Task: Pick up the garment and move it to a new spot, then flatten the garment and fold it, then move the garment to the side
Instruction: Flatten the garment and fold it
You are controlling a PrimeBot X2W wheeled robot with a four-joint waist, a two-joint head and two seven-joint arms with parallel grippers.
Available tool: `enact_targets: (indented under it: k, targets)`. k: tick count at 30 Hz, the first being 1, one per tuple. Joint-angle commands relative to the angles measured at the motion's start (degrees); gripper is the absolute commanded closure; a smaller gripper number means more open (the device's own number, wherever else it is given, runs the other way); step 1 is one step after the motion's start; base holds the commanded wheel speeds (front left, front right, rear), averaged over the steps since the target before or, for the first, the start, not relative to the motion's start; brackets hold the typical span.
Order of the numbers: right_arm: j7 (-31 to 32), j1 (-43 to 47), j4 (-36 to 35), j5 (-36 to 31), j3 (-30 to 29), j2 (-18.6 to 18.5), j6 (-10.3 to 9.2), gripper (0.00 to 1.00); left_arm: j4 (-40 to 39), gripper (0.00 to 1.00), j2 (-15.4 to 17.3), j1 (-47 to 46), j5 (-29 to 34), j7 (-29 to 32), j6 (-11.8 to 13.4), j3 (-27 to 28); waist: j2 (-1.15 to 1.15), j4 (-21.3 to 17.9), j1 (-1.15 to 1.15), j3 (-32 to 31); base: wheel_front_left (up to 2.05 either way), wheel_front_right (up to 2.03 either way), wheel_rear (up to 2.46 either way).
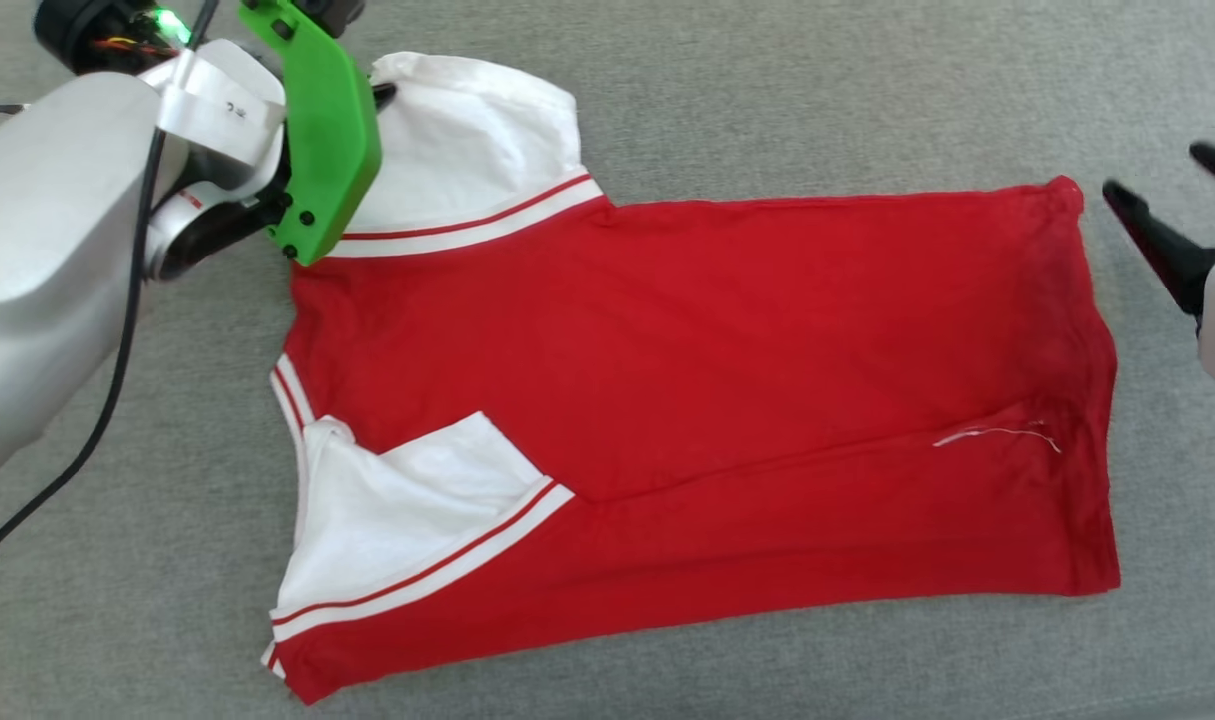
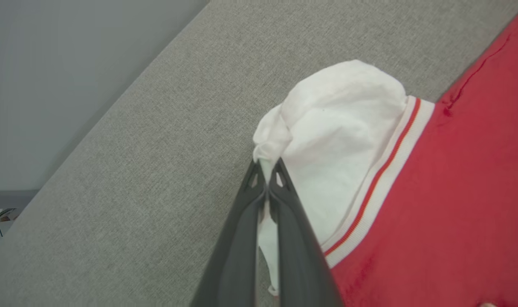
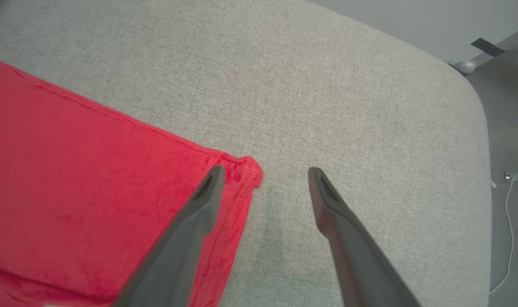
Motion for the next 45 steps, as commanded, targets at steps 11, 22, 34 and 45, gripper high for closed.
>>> enact_targets:
  k: [11,22,34,45]
  targets:
    - [11.51,-9.47,12.13,6.06,9.07,-1.8,-0.03,0.0,-3.81,1.0,-1.13,-0.97,4.14,-2.75,-0.17,-0.17,0.0,4.61,0.0,2.37,0.0,0.0,0.0]
    - [9.17,-9.56,22.63,7.53,20.8,1.36,-0.03,0.99,-3.13,1.0,-1.8,-1.05,5.47,-4.38,-0.17,-0.2,0.0,5.56,0.0,3.18,0.0,0.0,0.0]
    - [-8.02,-9.29,21.77,8.6,19.11,-1.63,-0.03,1.0,-1.02,1.0,0.35,3.55,4.77,-10.05,-0.17,0.0,0.0,4.98,0.0,-4.45,0.0,0.0,0.0]
    - [-16.57,3.22,17.28,7.82,13.63,-3.09,-0.03,1.0,-6.61,1.0,3.22,14.42,4.15,-13.73,2.5,-0.1,0.0,6.27,0.0,-12.2,0.0,0.0,0.0]
